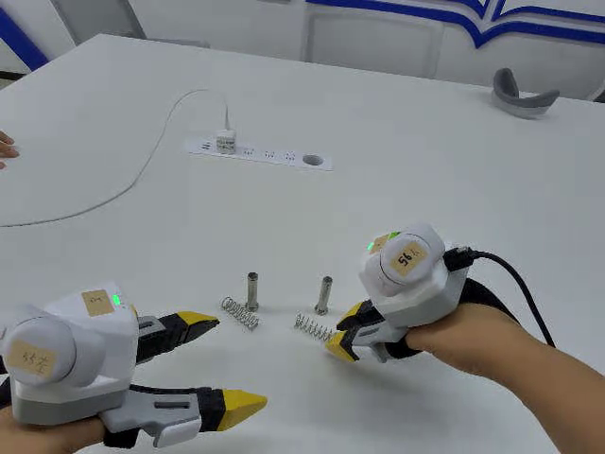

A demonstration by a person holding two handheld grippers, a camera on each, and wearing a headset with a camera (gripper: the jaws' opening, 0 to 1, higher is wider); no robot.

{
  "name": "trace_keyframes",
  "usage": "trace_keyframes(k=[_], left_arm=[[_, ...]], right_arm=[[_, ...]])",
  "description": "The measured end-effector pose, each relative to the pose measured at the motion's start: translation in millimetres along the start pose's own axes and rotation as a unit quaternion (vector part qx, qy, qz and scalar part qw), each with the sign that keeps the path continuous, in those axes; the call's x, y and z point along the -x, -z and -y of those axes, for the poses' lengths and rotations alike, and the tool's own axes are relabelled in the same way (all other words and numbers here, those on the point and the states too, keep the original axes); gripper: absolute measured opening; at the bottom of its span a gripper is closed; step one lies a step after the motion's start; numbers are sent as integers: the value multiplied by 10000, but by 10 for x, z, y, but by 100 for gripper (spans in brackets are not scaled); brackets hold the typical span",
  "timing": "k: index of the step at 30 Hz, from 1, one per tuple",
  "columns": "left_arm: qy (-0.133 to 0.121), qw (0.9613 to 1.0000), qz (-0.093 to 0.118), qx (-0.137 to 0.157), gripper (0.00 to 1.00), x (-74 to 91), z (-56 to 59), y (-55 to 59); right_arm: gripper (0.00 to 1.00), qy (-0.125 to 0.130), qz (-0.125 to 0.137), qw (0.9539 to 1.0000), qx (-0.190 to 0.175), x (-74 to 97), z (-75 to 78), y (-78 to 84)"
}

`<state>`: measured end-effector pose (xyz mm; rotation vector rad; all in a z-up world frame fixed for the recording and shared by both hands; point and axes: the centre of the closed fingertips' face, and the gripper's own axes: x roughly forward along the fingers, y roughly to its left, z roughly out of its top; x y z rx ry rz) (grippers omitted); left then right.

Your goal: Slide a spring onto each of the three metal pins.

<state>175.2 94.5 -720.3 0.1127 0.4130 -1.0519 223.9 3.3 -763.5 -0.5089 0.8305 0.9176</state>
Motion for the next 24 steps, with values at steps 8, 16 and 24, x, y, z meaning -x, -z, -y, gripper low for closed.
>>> trace_keyframes(k=[8, 16, 24], left_arm=[[2, 10000, -18, 0, 65, 1, -2, 10], [2, 10000, -16, 8, 65, -2, -6, 10], [14, 10000, -19, -11, 64, -8, 11, 3]], right_arm=[[16, -61, -80, 9999, -12, -62, 13, 10], [15, -143, -146, 9998, -60, -80, 3, 18], [12, -169, -195, 9997, -8, -63, -24, 39]])
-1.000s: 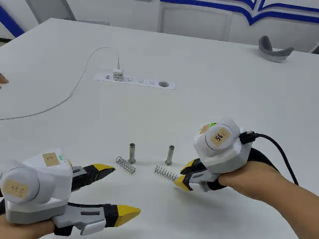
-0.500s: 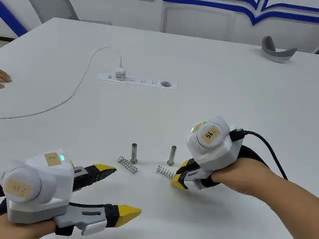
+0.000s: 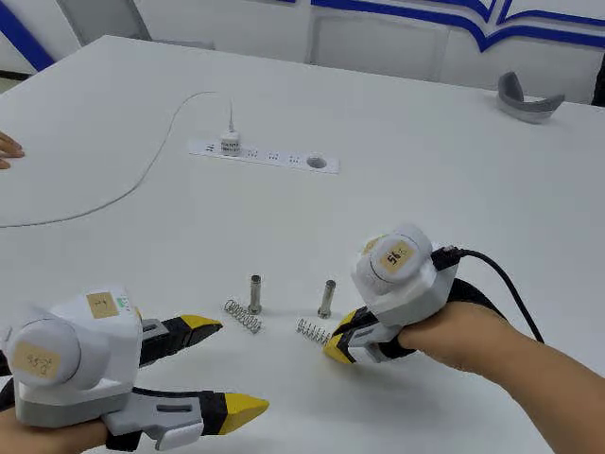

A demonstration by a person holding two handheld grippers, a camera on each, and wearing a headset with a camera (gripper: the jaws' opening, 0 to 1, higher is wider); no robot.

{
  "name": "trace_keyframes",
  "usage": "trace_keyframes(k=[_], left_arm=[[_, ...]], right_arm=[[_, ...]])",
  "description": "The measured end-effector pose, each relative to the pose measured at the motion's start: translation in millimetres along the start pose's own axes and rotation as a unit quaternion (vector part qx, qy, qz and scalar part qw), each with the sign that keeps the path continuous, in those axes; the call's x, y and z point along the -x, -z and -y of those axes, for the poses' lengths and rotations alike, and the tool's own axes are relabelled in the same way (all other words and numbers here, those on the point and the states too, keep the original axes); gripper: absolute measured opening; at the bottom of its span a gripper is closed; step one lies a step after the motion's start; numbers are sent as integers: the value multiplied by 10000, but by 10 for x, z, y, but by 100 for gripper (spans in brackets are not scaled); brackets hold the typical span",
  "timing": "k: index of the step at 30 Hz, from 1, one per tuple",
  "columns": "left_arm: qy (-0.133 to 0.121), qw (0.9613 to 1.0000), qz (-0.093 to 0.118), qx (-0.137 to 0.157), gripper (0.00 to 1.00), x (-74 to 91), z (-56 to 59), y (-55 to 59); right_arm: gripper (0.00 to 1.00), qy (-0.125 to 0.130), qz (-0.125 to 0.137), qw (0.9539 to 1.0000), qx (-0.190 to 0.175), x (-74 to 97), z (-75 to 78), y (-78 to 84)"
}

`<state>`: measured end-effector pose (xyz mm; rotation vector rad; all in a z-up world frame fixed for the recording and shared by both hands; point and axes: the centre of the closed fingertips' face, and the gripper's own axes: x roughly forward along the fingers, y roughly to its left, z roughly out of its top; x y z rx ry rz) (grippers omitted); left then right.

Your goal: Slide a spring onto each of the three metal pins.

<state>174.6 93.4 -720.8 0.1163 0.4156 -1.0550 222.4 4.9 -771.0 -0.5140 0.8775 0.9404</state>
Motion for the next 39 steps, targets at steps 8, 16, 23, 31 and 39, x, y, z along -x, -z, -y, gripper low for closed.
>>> trace_keyframes(k=[8, 16, 23, 31, 39], left_arm=[[56, 10000, -42, -60, 63, -16, 35, 0], [154, 9998, -76, -130, 61, -70, 71, 4], [250, 9994, -103, -214, 57, -108, 109, 7], [361, 9984, -123, -406, 50, -142, 149, 2], [479, 9969, -152, -612, 43, -182, 209, 8]], right_arm=[[12, -70, -41, 9999, 80, 72, -104, 26], [12, -173, -13, 9997, 199, 155, -253, 22], [12, -304, 35, 9990, 314, 225, -404, 4], [12, -547, 77, 9968, 580, 293, -579, -67], [12, -722, 33, 9942, 796, 316, -680, -104]])
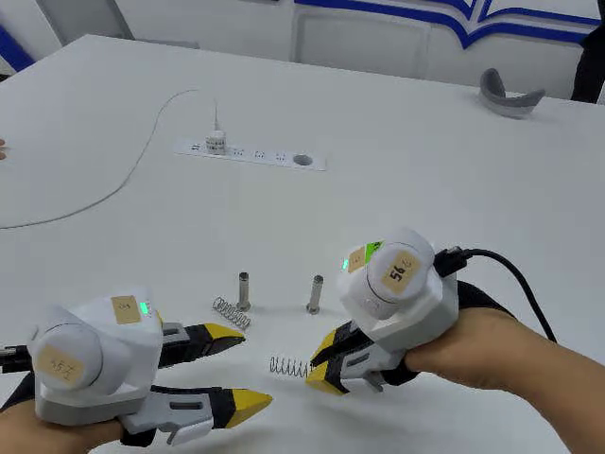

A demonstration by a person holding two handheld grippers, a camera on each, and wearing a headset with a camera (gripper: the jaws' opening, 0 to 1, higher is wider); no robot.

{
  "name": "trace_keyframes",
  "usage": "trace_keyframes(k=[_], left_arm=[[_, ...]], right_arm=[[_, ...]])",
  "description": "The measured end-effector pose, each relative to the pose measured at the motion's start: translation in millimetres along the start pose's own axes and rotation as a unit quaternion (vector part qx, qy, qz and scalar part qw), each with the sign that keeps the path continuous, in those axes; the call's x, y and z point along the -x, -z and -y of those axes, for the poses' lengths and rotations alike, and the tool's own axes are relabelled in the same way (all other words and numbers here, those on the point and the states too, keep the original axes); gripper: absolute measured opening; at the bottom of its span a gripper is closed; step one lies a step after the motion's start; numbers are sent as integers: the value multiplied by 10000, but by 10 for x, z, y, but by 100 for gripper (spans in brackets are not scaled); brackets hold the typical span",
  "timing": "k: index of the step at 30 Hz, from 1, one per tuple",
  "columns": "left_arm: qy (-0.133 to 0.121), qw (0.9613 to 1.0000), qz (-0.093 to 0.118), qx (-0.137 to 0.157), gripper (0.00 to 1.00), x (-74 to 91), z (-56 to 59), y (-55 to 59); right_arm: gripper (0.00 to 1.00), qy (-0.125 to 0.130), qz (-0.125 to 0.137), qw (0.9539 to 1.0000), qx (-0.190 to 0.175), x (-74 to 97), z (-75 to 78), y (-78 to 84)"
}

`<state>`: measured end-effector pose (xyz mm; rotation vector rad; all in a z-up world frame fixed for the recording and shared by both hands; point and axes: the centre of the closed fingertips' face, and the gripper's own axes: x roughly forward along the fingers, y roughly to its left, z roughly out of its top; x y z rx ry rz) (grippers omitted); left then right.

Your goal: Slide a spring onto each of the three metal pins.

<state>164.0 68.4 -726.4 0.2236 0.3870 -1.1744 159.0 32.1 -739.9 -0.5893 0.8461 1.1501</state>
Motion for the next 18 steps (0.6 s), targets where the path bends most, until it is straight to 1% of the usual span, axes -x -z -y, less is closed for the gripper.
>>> trace_keyframes(k=[5, 8, 11, 16, 18], left_arm=[[131, 9997, -28, -193, 35, -25, 65, 13], [203, 9994, -31, -269, 31, -33, 98, 10], [310, 9990, -36, -329, 28, -40, 138, 8], [406, 9984, -71, -385, 25, -50, 178, 25], [485, 9978, -106, -446, 24, -54, 209, 44]], right_arm=[[12, -164, -3, 9998, 116, 3, -83, -35], [12, -287, -17, 9994, 175, 0, -135, -45], [12, -351, -21, 9991, 233, -2, -171, -62], [12, -455, -37, 9985, 286, 4, -214, -72], [12, -488, -46, 9983, 316, 8, -226, -73]])
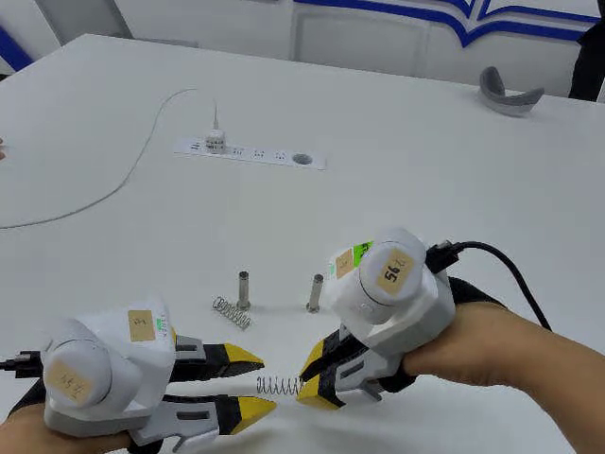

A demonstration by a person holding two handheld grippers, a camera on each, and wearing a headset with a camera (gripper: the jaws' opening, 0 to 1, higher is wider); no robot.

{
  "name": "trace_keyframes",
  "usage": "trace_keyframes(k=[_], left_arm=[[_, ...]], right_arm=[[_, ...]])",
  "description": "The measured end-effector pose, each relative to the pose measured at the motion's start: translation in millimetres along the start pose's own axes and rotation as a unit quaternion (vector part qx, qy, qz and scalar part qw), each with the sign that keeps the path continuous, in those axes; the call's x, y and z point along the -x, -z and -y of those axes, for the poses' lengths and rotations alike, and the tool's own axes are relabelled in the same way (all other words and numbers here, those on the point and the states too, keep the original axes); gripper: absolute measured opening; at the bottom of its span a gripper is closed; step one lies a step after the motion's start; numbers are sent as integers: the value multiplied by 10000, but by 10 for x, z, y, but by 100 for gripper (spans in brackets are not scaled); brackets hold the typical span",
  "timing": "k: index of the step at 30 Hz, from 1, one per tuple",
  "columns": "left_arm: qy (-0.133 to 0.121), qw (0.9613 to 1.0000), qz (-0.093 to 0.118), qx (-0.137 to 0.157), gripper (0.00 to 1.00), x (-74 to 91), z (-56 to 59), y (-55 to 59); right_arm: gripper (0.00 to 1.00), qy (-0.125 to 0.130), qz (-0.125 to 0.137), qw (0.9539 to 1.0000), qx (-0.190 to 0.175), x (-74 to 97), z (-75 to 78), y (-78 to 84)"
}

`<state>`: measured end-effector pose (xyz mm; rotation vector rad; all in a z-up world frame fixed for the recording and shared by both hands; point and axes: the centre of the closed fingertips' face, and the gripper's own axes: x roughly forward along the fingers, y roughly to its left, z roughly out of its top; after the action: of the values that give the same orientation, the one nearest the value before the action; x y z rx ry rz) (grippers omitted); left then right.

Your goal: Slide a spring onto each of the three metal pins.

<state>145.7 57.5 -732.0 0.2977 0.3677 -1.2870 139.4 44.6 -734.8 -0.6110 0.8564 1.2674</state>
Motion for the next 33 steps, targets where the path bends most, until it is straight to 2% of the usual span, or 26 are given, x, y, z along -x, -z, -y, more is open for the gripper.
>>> trace_keyframes(k=[4, 9, 18, 33], left_arm=[[136, 9997, -121, -149, 23, -28, 79, 46], [253, 9992, -158, -271, 19, -51, 150, 55], [296, 9987, -182, -382, 13, -58, 170, 52], [307, 9987, -175, -362, 11, -58, 187, 29]], right_arm=[[12, -140, -38, 9999, 64, -1, -60, 2], [12, -252, -119, 9996, 98, -19, -111, 29], [12, -311, -166, 9993, 148, 2, -152, 18], [12, -215, 132, 9989, 392, 128, -183, -274]])
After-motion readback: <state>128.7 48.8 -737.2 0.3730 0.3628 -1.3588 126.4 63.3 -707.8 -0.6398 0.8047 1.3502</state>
